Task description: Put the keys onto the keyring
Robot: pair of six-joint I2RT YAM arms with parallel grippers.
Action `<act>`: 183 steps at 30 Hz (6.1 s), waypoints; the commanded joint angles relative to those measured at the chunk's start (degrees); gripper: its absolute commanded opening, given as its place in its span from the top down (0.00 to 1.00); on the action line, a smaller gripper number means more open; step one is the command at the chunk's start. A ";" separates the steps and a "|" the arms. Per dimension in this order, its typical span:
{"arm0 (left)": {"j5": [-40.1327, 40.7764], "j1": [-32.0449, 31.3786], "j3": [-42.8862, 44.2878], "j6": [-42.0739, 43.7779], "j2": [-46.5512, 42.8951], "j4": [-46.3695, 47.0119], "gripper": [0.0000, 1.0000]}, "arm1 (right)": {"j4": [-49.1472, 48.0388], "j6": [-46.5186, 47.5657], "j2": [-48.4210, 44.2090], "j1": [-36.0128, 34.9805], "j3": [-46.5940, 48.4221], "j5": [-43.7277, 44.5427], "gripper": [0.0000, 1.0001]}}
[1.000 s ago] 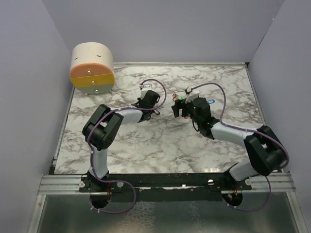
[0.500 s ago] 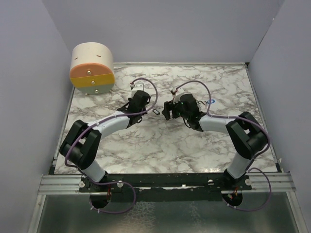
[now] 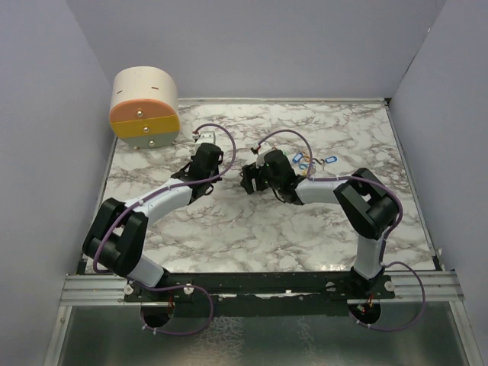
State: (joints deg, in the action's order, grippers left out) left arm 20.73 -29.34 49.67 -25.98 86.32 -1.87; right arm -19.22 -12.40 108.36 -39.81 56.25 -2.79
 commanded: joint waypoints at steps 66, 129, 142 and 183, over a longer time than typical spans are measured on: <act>-8.14 5.56 -3.20 1.25 -2.80 2.85 1.00 | 0.64 -9.10 11.50 -5.43 12.59 20.55 0.99; -13.89 -0.85 -1.86 2.42 -7.53 4.63 1.00 | 15.42 -1.73 -0.12 -2.38 7.88 10.19 0.69; -13.45 -0.81 -1.99 2.77 -7.09 4.86 1.00 | 16.72 -4.36 3.22 -2.11 10.30 8.96 0.59; -14.92 -0.89 -2.21 3.04 -7.09 5.73 1.00 | -6.86 3.50 -14.75 -1.75 -10.42 16.28 0.99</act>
State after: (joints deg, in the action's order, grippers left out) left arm 6.87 -30.04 46.59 -23.40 79.88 2.13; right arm -17.23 -12.32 98.30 -41.87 49.08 11.27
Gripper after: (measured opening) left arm 0.029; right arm 0.009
